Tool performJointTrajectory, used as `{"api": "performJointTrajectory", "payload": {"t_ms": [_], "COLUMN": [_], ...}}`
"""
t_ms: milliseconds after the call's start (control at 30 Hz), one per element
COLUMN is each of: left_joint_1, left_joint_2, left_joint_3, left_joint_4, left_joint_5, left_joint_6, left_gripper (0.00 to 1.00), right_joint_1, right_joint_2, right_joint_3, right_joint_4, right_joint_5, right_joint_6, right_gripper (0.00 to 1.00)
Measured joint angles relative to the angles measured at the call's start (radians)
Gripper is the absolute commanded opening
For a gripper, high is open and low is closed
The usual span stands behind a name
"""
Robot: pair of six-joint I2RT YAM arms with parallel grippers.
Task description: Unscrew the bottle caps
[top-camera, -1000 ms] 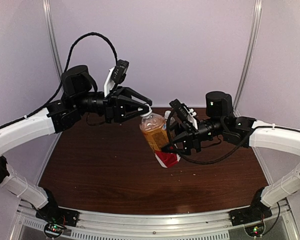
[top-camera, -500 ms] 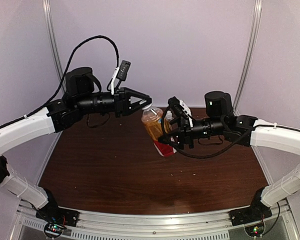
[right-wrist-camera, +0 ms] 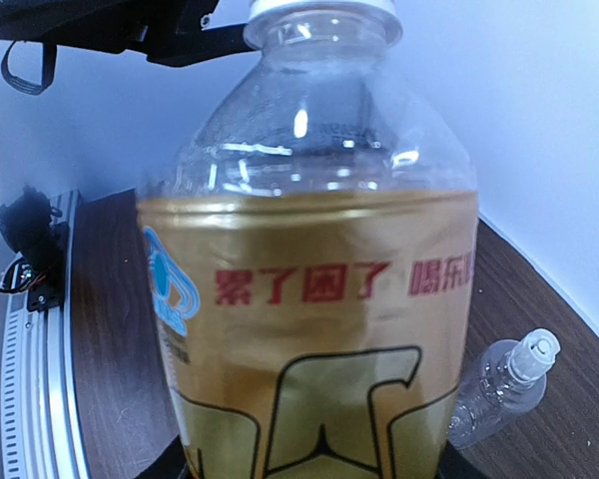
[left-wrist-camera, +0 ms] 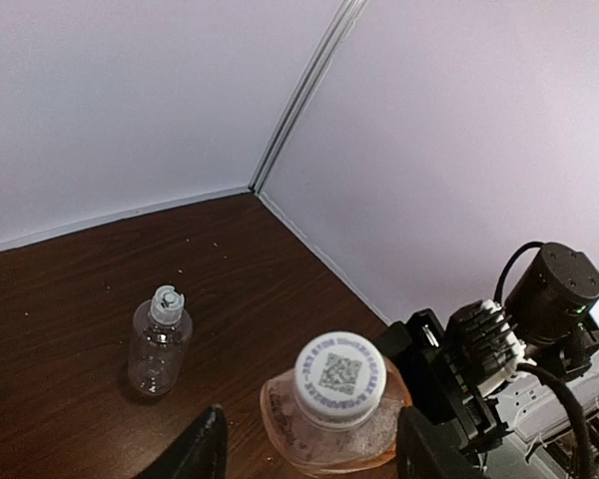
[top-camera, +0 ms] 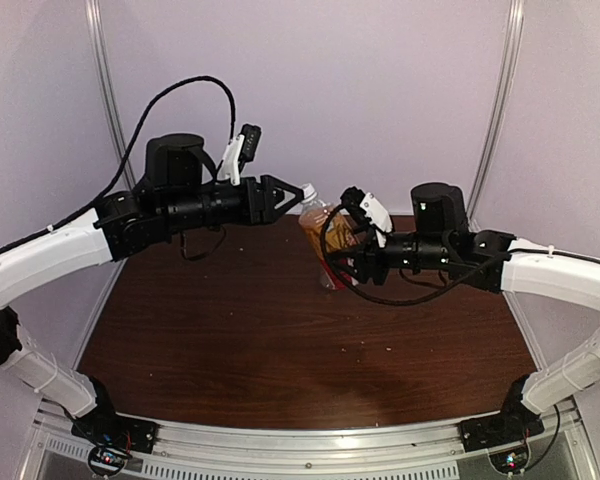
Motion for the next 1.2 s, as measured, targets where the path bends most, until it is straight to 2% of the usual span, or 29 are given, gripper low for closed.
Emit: {"api": "performJointTrajectory", "payload": {"t_ms": [67, 233, 533, 833, 1200], "left_joint_1": [0.008, 0.050, 0.080, 0.080, 0.080], "left_joint_2": [-0.001, -0.020, -0.115, -0.113, -0.034], "left_joint_3": [0.000, -0.020, -0.063, -0.065, -0.066], "left_joint_4": [0.005, 0.036, 0.093, 0.170, 0.277], "left_joint_5": [0.009, 0.142, 0.434, 0.668, 0.780], "left_joint_6": [0.022, 0.098, 0.263, 0.339, 0.285], "left_gripper": [0.69, 0.81, 0.85, 0.76, 0.49], "right_joint_1": [-0.007, -0.007, -0.007, -0.007, -0.007], "right_joint_2": [-0.006, -0.035, -0.037, 0.010, 0.031], "right_joint_3": [-0.010, -0.045, -0.045, 0.007, 0.013], "right_joint_4": [0.008, 0.016, 0.019, 0.053, 0.090], "right_joint_5": [-0.006, -0.101, -0.374, -0.605, -0.696], "right_joint_6": [-0.002, -0.006, 0.024, 0.117, 0.177], "right_gripper": [0.38, 0.38, 0.39, 0.40, 0.40]}}
